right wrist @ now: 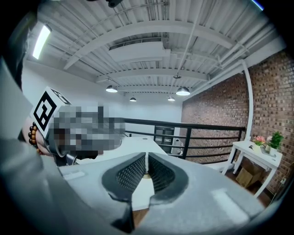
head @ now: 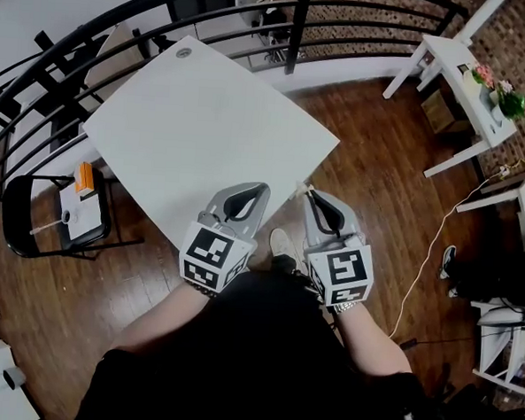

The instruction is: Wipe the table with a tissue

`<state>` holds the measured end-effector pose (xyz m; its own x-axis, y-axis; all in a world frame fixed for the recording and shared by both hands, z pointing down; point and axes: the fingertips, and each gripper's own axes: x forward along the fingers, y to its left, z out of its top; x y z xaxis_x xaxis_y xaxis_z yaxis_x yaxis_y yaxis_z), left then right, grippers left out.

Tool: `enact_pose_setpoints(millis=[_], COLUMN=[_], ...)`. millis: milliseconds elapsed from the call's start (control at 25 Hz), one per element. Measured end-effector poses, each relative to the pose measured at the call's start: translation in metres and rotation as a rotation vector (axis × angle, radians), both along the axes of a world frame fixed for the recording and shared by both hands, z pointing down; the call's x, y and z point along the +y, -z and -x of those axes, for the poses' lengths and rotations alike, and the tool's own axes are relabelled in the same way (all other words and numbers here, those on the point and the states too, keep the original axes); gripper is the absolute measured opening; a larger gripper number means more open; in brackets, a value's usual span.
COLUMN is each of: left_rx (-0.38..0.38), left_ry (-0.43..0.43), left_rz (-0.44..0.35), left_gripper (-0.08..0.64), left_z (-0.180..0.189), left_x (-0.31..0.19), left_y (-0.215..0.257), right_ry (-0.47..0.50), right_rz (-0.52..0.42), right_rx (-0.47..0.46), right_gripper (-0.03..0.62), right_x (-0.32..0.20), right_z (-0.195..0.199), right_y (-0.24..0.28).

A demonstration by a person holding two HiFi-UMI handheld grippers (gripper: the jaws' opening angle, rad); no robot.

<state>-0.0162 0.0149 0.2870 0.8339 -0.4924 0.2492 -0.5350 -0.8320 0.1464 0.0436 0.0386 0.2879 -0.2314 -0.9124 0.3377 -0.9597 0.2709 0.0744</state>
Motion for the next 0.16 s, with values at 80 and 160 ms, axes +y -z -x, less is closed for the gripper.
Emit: enact_pose_setpoints(millis=[80,160], left_rx=[0.001,0.002], left_ry=[-0.002,-0.003], left_rz=[-0.001,-0.004], left_gripper=[0.012,0.012], left_z=[0.0018,0.0030], left_x=[0.0021,0.0040], left_y=[-0.0012,-0.0017], right_ry=[-0.001,-0.002], right_rz=[-0.003,-0.005], right_rx=[0.001,0.002], right_gripper=[0.009,0.009], right_x=[0.0021,0.0042], right_z=[0.0022,0.0038], right_y=[-0.0007,-0.0011])
